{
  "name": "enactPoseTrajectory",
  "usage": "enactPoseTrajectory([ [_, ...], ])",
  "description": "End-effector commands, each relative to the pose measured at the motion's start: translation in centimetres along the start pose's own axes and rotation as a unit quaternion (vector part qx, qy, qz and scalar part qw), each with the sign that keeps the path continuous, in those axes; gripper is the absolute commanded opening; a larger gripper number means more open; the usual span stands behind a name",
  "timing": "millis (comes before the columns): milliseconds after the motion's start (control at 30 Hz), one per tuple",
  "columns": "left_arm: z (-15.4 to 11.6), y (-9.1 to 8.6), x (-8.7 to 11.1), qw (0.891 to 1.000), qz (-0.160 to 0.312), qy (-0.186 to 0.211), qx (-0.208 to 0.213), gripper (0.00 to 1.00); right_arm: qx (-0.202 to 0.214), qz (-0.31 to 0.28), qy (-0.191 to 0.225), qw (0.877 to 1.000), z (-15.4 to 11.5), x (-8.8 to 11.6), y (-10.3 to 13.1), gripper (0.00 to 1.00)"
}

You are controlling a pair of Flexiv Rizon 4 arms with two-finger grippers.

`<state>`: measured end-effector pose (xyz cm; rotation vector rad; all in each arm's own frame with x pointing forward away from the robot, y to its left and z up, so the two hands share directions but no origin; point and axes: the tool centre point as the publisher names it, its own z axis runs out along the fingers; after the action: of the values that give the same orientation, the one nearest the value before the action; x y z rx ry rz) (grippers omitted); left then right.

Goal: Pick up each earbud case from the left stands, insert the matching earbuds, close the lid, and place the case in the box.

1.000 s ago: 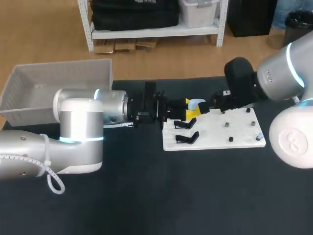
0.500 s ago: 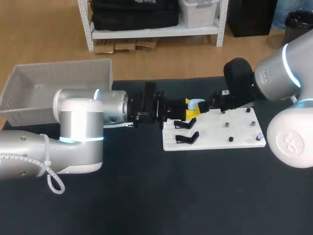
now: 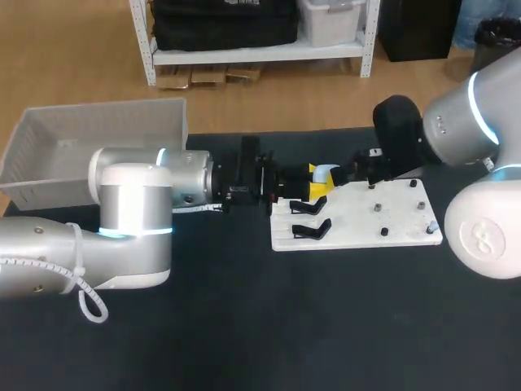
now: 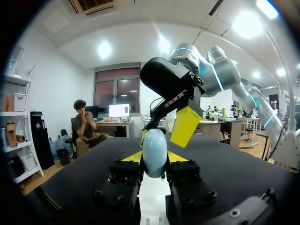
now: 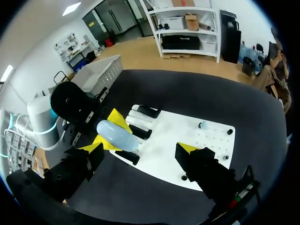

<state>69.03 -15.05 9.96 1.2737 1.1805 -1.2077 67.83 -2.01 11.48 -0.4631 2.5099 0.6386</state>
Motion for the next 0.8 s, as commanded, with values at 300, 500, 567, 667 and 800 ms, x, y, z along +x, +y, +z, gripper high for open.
enactPoseTrajectory([
  [300,0.0,0.1,0.1,1.0,0.001,-0.001,0.0,0.0,0.013,0.001,-0.008,1.0,0.0,-0.3,0.0,1.0],
  [500,0.0,0.1,0.1,1.0,0.001,-0.001,0.0,0.0,0.016,-0.001,-0.013,1.0,-0.3,-0.9,0.1,1.0],
  [567,0.0,0.1,0.1,1.0,0.001,-0.001,0.0,0.0,0.017,-0.002,-0.015,1.0,-0.4,-1.2,0.2,1.0],
  [667,0.0,0.1,0.1,1.0,0.001,-0.001,0.0,0.0,0.018,-0.004,-0.018,1.0,-0.5,-1.7,0.3,1.0],
  [800,0.0,0.1,0.1,1.0,0.001,-0.001,0.0,0.0,0.022,-0.009,-0.026,0.999,-0.6,-2.7,0.3,1.0],
])
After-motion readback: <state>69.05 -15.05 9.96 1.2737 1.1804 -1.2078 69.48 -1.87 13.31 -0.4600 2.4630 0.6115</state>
